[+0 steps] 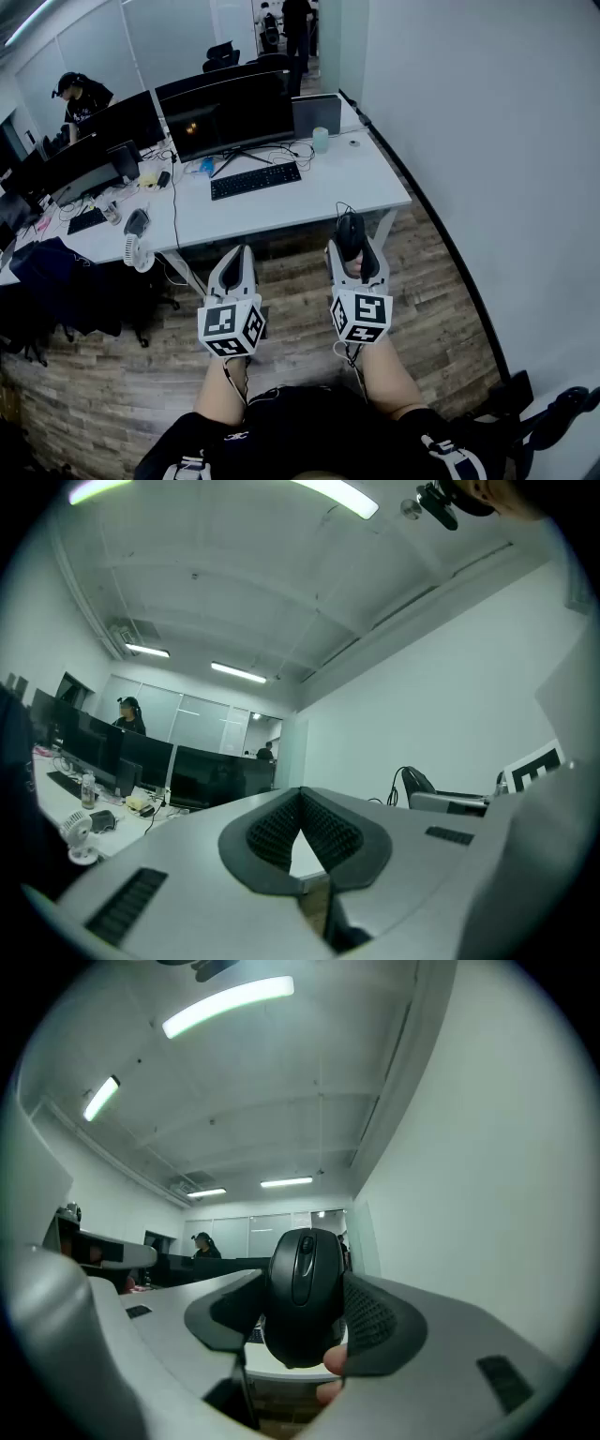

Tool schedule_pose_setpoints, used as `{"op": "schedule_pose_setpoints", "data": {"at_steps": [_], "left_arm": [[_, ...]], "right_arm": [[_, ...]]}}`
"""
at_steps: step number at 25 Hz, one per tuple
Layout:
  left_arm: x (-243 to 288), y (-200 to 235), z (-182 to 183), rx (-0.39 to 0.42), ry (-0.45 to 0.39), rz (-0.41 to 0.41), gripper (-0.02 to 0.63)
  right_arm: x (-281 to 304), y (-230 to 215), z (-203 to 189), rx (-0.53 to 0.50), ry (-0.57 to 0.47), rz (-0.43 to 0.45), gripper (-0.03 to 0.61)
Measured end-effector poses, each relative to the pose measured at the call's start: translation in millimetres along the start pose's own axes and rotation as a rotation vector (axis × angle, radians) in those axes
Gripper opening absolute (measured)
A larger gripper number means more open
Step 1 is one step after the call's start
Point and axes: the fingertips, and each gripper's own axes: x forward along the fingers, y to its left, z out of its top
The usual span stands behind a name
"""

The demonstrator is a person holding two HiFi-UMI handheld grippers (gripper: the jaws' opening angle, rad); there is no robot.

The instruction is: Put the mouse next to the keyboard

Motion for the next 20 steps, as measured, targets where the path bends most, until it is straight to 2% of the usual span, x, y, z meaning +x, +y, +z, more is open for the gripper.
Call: {"op": "schedule_pose_setpoints", "data": {"at_steps": [11,20], "left_arm": [[9.1,-44.1,-33.7,0.042,0.049,0.012,0.011],[27.3,-57.5,-51.7,0.04,0.078,0.023,0.011]], "right_arm": [[-6.5,-46.5,1.7,0.021,-0.018,0.013,0.279],[2.7,-68.4,-2.4,0.024,-0.016,0.012,0.279]]}}
